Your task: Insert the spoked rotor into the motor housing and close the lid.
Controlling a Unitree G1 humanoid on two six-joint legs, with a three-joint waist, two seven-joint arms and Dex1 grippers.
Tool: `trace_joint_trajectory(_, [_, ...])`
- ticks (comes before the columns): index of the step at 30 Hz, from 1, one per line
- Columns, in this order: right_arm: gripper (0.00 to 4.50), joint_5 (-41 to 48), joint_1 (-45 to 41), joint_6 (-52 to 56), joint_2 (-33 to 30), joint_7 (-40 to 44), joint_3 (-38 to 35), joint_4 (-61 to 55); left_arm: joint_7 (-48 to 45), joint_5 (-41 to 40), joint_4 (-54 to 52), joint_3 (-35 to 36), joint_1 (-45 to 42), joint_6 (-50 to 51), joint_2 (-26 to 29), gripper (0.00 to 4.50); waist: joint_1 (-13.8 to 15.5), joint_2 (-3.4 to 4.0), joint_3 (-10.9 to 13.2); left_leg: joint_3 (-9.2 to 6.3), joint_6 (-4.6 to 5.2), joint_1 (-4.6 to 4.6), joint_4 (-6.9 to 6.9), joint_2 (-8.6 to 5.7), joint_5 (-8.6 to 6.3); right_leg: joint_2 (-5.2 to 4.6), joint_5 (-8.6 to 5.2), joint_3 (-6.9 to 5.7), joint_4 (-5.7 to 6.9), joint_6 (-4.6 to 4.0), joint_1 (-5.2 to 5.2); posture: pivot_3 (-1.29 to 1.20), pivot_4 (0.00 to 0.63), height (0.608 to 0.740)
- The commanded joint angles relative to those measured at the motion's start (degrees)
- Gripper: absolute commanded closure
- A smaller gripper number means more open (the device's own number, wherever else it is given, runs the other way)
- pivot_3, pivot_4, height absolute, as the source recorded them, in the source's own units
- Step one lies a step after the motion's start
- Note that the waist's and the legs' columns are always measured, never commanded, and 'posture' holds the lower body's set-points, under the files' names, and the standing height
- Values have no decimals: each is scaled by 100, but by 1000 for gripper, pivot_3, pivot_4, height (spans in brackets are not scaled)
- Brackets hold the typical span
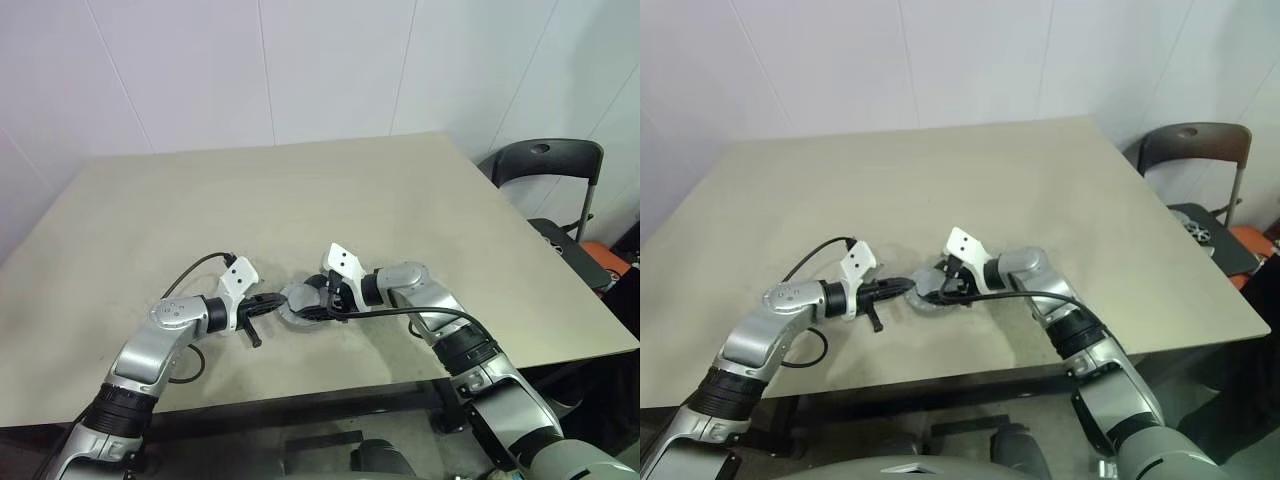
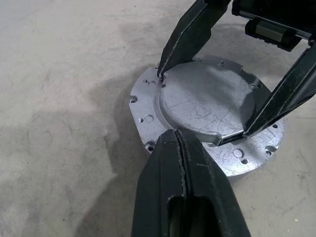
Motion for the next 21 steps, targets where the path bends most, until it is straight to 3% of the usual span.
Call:
trace_joint_trajectory(1, [427, -45, 57, 83, -48, 5, 38, -83, -35, 75, -46, -89, -9, 45, 46, 4500, 0, 0, 0, 0, 0, 0, 0, 0, 0, 0, 0, 0, 0, 0, 0, 0, 0, 740])
trace_joint_trajectory(3, [26, 30, 46, 141, -38, 34, -14, -129, -46, 80, -57, -95, 9, 51, 36, 4500, 0, 0, 0, 0, 0, 0, 0, 0, 0, 0, 0, 0, 0, 0, 0, 0, 0, 740])
trace_joint_trajectory(13, [26, 606, -140, 658, 27, -61, -621, -333, -72, 79, -77, -114, 32, 74, -16, 4500, 4, 0, 0, -1, 0, -1, 0, 0, 0, -1, 0, 0, -2, 0, 1, 0, 0, 740])
trace_joint_trajectory(21, [26, 1552, -132, 2478, -491, -32, -1418, -715, -113, 57, -58, -109, 44, 48, -37, 4500, 27, 0, 0, -2, 1, -5, -3, 0, -1, -3, 0, -1, -8, 0, -1, 0, 0, 740])
